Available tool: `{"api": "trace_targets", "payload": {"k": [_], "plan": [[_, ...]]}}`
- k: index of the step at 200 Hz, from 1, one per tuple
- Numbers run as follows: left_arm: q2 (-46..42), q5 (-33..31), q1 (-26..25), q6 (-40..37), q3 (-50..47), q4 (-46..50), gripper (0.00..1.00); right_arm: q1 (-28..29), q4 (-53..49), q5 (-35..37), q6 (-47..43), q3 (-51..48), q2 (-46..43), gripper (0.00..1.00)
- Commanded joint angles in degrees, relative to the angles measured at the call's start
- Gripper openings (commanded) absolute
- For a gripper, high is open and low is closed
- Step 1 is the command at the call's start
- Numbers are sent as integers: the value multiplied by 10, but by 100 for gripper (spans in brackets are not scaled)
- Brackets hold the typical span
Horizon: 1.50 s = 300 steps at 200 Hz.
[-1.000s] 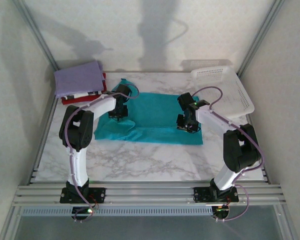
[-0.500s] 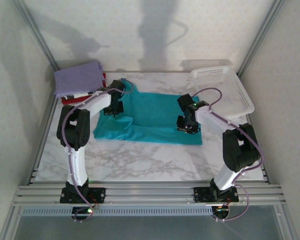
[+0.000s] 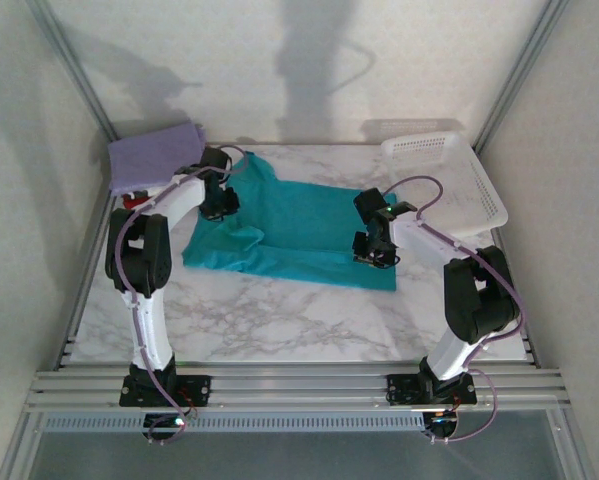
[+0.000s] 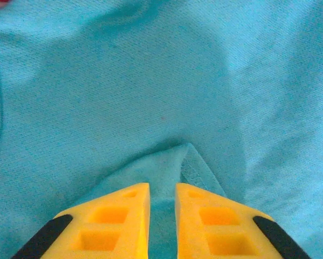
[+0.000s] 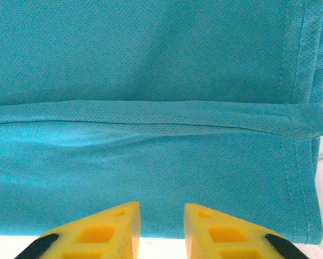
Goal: Fold and stack the t-shirts
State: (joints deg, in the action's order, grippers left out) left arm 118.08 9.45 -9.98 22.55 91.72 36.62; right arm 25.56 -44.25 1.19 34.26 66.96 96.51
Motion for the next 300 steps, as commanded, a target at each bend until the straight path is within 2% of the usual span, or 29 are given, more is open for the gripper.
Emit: {"api": "trace_targets", "payload": {"k": [1,10,29,73,133,171,201,225,248,277,300], "plan": [[-2,18,-1,3,9,4,35,9,-4,-11,1,4,16,29],[0,17,-2,2,8,3,35,10,-7,-11,1,7,17,29],[6,2,-10,-5,12,9,24,10,-7,-9,0,6,16,29],[33,-20,-35,-17,21,29,25,10,-10,-5,-1,5,15,28],[51,-103,-58,-24,30,54,26,10,-11,-4,2,4,11,28],[53,-139,-65,-27,29,62,21,10,-10,-6,3,2,12,28],[55,-143,-66,-29,23,54,18,10,-11,-5,1,-2,10,28],[55,-122,-67,-26,19,40,18,10,-13,-2,-1,-3,8,27],[57,-119,-67,-23,21,36,10,10,-13,0,-1,-3,6,27],[57,-127,-66,-28,21,40,17,10,-13,-1,-1,-4,7,27],[52,-116,-66,-23,8,28,20,10,-11,-3,-1,-5,9,27]]}}
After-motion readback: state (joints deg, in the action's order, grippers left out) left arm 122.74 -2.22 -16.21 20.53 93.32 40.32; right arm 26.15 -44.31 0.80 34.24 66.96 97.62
